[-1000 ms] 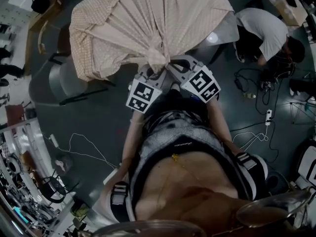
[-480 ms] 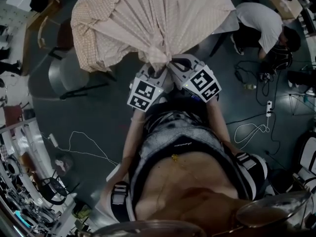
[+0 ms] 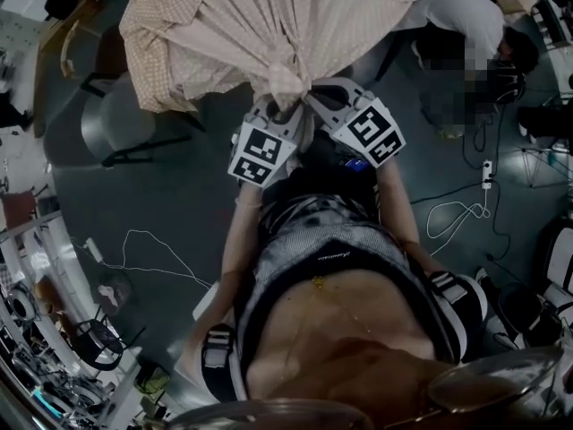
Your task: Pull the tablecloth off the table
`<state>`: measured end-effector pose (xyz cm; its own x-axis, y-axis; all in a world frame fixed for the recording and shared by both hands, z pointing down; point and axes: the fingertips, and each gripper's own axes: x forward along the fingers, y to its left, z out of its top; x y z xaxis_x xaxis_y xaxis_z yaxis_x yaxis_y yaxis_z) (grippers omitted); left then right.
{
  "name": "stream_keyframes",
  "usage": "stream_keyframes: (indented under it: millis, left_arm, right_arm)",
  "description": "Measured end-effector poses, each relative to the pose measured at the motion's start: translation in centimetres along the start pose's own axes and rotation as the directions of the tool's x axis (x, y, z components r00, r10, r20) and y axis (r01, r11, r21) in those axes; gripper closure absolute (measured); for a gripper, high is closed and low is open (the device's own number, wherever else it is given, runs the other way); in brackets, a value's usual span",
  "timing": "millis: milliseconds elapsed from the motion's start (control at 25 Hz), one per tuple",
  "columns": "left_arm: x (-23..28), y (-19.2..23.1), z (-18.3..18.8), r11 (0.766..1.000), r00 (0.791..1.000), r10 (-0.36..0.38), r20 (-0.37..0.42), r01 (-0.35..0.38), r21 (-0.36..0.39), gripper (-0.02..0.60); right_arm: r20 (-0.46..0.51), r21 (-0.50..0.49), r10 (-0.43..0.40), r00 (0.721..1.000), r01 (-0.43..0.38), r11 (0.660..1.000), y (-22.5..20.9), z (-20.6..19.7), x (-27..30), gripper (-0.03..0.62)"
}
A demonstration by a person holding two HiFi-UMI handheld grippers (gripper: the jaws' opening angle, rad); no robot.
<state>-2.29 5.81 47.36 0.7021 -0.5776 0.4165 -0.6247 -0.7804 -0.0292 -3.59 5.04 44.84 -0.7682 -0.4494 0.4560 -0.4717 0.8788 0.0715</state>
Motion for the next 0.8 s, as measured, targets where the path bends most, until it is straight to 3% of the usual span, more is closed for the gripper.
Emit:
stream_keyframes:
  millis: [800]
  left_arm:
    - [3.7, -9.5, 3.5, 0.998, 0.998, 0.06, -0.005, -0.06, -0.017, 0.561]
  right_arm:
    - [0.03, -0.032, 0.093, 0.995, -0.092, 0.995, -0.7, -3.9, -10.2, 0.531]
